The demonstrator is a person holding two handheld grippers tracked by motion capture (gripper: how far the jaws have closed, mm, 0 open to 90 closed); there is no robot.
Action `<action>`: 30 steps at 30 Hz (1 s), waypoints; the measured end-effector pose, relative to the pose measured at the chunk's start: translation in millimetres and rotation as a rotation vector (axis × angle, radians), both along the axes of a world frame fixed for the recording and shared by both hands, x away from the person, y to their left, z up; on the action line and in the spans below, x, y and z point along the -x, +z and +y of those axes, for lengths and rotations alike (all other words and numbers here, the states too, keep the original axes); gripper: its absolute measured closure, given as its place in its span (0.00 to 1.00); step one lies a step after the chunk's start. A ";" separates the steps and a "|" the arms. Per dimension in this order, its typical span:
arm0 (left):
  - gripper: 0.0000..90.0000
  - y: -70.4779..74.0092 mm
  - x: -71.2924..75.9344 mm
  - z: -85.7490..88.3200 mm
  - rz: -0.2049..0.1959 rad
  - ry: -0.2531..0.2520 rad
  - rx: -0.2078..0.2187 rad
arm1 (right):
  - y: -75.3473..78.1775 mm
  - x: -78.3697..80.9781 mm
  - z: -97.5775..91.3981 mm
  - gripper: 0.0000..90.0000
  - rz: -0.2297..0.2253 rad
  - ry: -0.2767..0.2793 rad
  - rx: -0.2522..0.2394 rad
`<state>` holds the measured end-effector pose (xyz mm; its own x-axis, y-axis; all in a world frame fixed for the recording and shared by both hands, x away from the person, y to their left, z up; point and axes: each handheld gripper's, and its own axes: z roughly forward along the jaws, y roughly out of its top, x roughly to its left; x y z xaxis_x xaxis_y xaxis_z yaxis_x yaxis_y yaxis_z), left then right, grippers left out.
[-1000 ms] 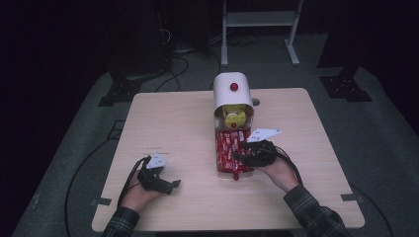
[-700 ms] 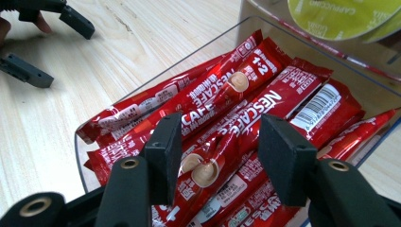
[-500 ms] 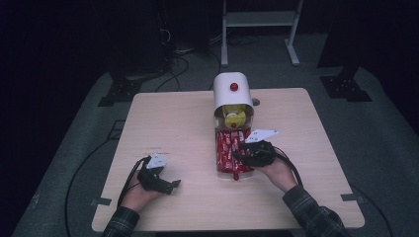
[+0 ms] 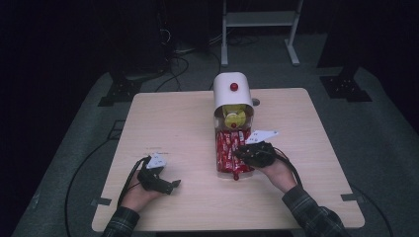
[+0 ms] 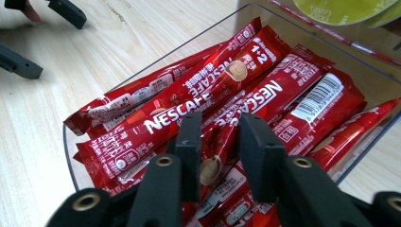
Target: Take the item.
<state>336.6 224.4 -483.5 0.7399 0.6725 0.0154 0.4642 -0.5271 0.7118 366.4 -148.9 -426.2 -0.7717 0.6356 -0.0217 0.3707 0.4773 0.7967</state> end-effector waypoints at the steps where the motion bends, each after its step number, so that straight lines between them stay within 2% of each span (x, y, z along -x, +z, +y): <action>1: 0.00 0.0 0.0 0.0 0.000 0.000 0.000 | 0.1 0.0 -0.2 0.80 0.001 -0.004 0.002; 9: 0.00 0.0 0.0 0.0 0.000 0.000 0.000 | 0.6 -1.5 -3.0 0.90 0.013 -0.001 -0.016; 13: 0.00 0.1 0.0 0.0 0.000 0.000 0.000 | 1.2 -2.7 -4.7 0.93 0.034 0.001 -0.033; 18: 0.00 0.0 0.0 0.0 0.000 0.000 0.001 | 2.3 -5.6 -8.5 0.95 0.068 0.007 -0.059; 30: 0.00 0.0 0.0 0.0 0.000 0.000 0.000 | 7.5 -3.8 -13.0 0.96 0.077 0.021 -0.078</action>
<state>336.6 224.4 -483.4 0.7401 0.6724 0.0152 0.4644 -0.5272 0.7116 370.2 -161.9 -418.7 -0.7821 0.6171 0.0871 0.4230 0.4229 0.8014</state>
